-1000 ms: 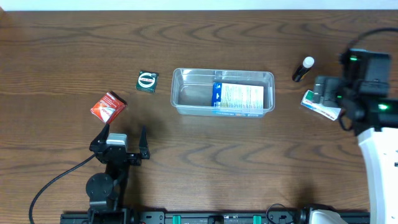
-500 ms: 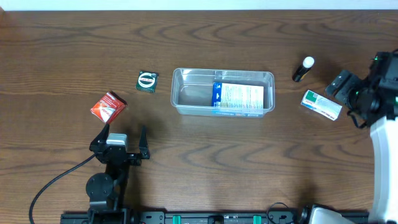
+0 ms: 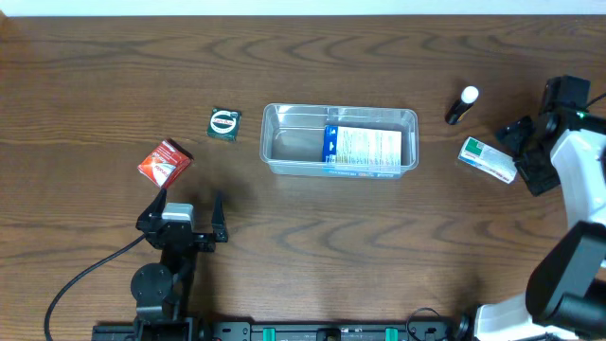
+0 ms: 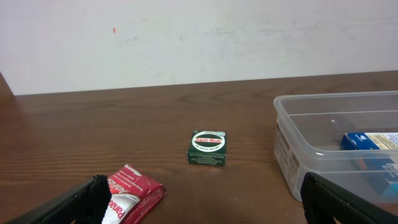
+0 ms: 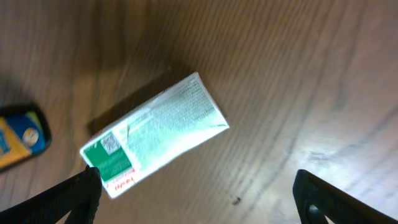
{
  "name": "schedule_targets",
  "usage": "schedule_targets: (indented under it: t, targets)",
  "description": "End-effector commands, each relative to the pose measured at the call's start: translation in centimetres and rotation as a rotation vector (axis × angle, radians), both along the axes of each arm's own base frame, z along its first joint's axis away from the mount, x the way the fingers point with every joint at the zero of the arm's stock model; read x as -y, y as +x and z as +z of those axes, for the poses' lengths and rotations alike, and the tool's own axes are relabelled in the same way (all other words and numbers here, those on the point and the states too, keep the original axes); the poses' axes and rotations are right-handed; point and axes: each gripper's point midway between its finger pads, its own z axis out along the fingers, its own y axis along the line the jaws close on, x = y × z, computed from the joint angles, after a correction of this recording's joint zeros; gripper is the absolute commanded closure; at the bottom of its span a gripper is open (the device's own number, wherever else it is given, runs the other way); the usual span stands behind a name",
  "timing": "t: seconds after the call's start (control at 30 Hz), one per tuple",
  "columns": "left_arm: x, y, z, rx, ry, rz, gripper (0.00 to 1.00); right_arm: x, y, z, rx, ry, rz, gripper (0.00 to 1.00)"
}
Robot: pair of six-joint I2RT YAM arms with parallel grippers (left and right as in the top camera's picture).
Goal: Pack container
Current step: 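Move the right gripper to the white-green medicine box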
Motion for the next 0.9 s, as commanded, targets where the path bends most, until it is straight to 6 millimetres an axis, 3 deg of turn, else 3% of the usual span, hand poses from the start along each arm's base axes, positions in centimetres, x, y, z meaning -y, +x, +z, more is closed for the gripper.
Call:
schedule_targets:
  t: [0.0, 0.47, 0.87]
  targets:
    - [0.2, -0.1, -1.6, -0.047, -0.005, -0.011, 0.02, 0.5, 0.6, -1.3, 0.005, 0.011, -0.097, 0.04]
    - [0.2, -0.1, -1.6, -0.047, -0.005, -0.011, 0.02, 0.3, 2.6, -5.8, -0.003, 0.064, -0.103, 0.05]
    - [0.2, -0.1, -1.6, -0.047, -0.005, -0.011, 0.02, 0.3, 4.2, -6.4, 0.042, 0.062, -0.092, 0.05]
